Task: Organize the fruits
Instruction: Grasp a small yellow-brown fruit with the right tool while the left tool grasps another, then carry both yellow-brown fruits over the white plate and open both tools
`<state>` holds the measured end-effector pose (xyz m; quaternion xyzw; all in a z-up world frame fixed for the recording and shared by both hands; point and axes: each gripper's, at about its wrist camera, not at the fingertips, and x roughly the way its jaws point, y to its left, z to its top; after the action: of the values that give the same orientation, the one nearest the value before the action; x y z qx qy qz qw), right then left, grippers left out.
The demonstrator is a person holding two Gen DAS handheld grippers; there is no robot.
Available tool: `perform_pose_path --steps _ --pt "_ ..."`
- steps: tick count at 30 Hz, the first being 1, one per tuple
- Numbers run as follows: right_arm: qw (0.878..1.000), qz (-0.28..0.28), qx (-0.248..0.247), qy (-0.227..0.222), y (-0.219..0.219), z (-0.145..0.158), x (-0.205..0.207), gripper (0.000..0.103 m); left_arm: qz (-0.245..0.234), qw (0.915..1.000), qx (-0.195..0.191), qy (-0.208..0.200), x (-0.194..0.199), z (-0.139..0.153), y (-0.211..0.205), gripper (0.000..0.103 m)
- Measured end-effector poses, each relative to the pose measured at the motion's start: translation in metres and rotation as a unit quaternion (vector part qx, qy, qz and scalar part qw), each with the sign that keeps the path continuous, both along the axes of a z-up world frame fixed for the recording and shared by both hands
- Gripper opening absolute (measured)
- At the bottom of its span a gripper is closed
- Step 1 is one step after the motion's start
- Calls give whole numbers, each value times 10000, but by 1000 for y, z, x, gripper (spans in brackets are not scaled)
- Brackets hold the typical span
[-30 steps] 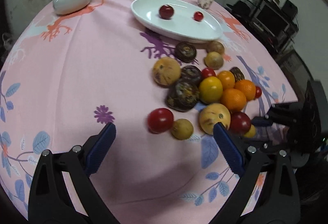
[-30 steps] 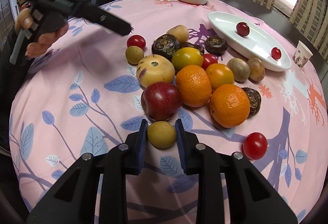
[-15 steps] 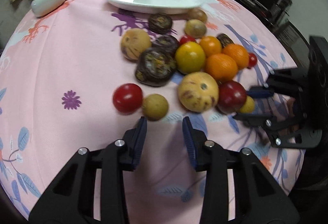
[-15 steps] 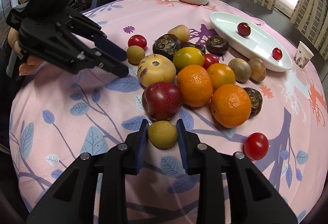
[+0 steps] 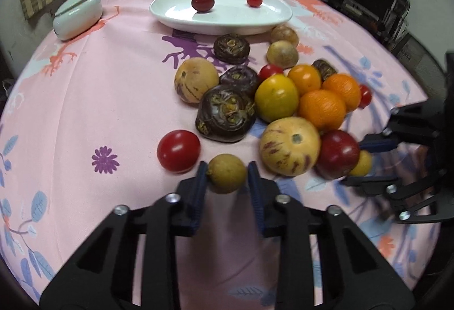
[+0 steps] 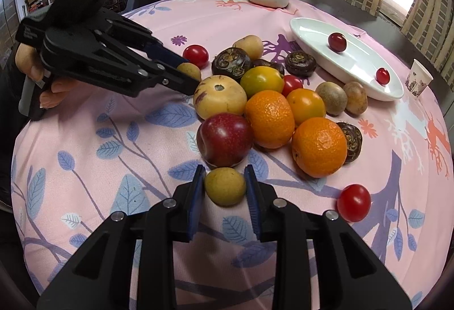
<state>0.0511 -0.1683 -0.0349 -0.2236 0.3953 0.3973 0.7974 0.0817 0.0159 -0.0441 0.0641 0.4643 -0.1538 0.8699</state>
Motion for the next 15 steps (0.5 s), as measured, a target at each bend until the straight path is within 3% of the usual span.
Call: perform_pose_path --steps 4,10,15 --pt "10000 -26 -67 -28 0 3 -1 30 -130 9989 369 -261 -5 0 -10 27" --pt "9998 -56 137 -124 -10 17 -1 30 -234 9977 166 -609 -14 19 -7 27" --pt "9984 -311 432 -173 -26 31 9 30 -43 9968 -198 -779 -14 35 5 27"
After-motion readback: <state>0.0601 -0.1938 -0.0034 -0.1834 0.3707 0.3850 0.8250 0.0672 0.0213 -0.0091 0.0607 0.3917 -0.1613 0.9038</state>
